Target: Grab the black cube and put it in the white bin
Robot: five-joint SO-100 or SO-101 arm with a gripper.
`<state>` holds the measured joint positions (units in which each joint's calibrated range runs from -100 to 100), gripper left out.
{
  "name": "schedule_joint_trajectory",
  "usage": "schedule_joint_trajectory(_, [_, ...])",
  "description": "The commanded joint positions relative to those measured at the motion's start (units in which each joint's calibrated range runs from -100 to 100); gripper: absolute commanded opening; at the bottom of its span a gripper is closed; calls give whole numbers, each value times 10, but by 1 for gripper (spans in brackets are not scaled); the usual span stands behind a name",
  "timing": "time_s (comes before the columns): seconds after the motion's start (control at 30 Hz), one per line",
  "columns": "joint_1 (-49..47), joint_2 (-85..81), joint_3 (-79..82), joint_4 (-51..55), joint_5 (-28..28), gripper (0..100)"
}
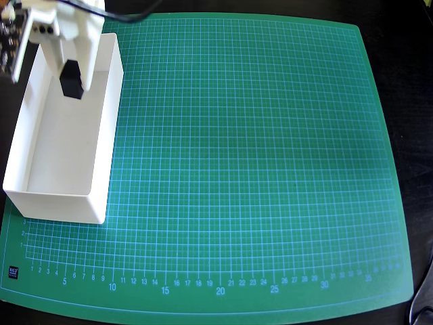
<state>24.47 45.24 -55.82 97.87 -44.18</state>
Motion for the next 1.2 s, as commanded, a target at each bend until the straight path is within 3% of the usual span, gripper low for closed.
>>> schedule_joint_trajectory(0.0, [18,-4,-21,-33,12,2])
schedule_joint_trajectory(0.53, [39,-1,-21,-70,23,2])
schedule_joint_trajectory(0.9, [32,-4,-21,-70,20,19])
schedule_joint_trajectory(1.17, [17,-19,-21,-62,18,20])
